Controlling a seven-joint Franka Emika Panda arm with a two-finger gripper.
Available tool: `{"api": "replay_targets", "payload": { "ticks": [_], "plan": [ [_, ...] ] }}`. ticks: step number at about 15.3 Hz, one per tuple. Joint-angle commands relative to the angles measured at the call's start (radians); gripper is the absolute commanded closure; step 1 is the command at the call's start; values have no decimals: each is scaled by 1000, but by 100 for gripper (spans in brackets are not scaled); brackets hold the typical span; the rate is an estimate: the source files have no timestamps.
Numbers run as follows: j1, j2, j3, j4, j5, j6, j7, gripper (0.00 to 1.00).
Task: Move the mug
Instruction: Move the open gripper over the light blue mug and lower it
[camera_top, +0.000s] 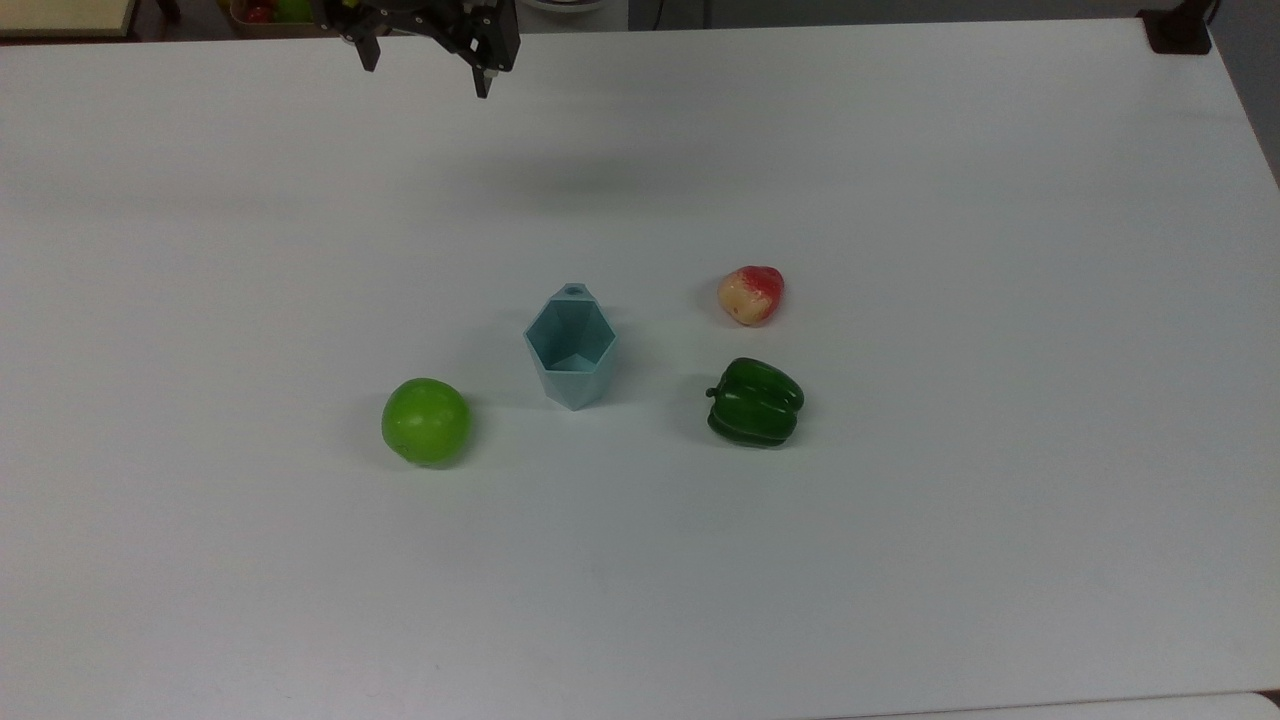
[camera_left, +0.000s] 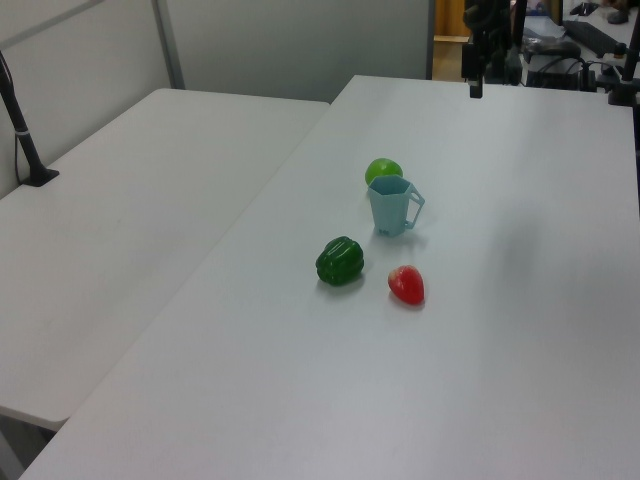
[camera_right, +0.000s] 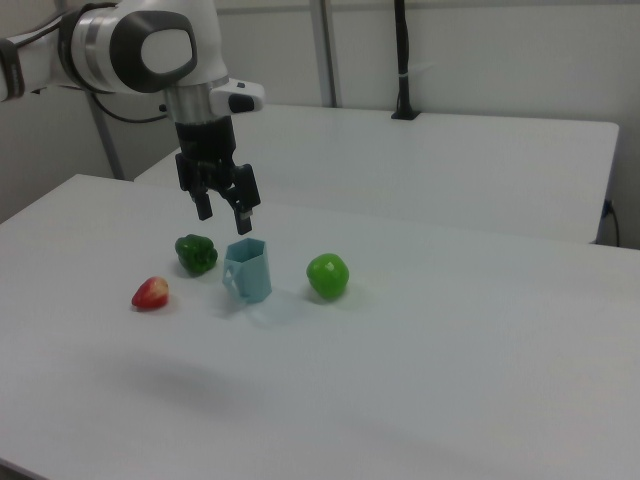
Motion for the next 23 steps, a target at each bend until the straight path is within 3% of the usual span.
{"api": "replay_targets", "payload": {
  "ticks": [1,8,15,23],
  "plan": [
    [-6,-8,3,-9,2,20,-20,0],
    [-3,10,3,-11,45,50,-24,0],
    [14,74,17,-19,45,139,-67,0],
    [94,190,16,-19,37,207,-49,2]
  ]
}}
